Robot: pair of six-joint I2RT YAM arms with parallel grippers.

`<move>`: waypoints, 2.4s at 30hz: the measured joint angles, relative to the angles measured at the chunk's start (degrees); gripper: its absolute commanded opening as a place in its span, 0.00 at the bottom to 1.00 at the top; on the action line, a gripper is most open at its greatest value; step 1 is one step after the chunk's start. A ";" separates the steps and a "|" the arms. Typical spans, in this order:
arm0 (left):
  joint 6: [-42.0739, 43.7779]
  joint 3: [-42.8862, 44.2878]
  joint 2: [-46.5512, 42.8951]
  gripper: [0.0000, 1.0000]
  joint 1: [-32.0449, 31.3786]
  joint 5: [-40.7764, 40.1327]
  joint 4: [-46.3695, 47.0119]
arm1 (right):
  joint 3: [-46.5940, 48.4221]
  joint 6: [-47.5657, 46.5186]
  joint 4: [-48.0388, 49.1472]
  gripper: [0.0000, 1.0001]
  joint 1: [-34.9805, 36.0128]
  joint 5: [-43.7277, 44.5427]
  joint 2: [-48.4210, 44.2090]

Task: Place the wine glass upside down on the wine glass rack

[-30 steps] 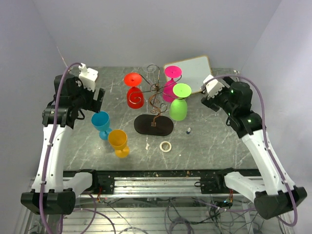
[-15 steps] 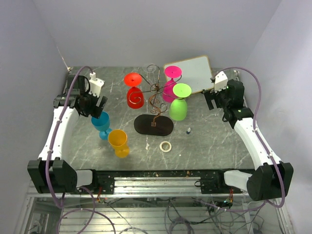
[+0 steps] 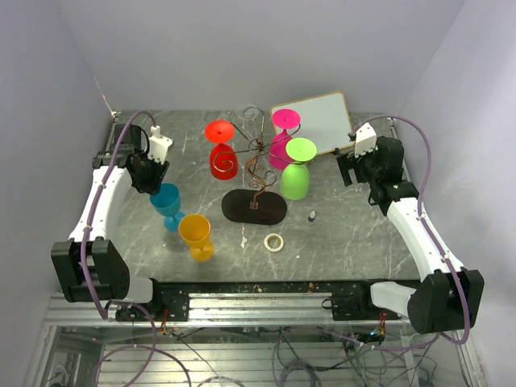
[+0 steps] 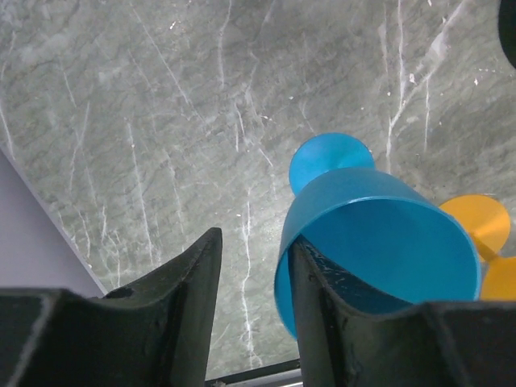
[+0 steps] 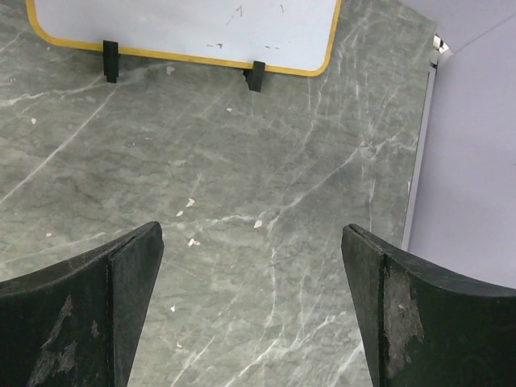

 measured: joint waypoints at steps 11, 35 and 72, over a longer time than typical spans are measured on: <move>0.50 0.72 1.22 0.07 0.02 2.49 -2.62 | -0.24 -0.02 -0.02 0.91 -0.02 -0.92 0.35; -3.52 16.72 -18.47 0.07 0.04 1.79 -6.56 | 6.36 -2.45 -4.09 1.00 -0.13 -0.11 -2.47; -54.01 31.04 -10.67 0.07 0.04 34.36 32.26 | 45.66 27.63 -2.21 0.75 22.32 -32.48 13.16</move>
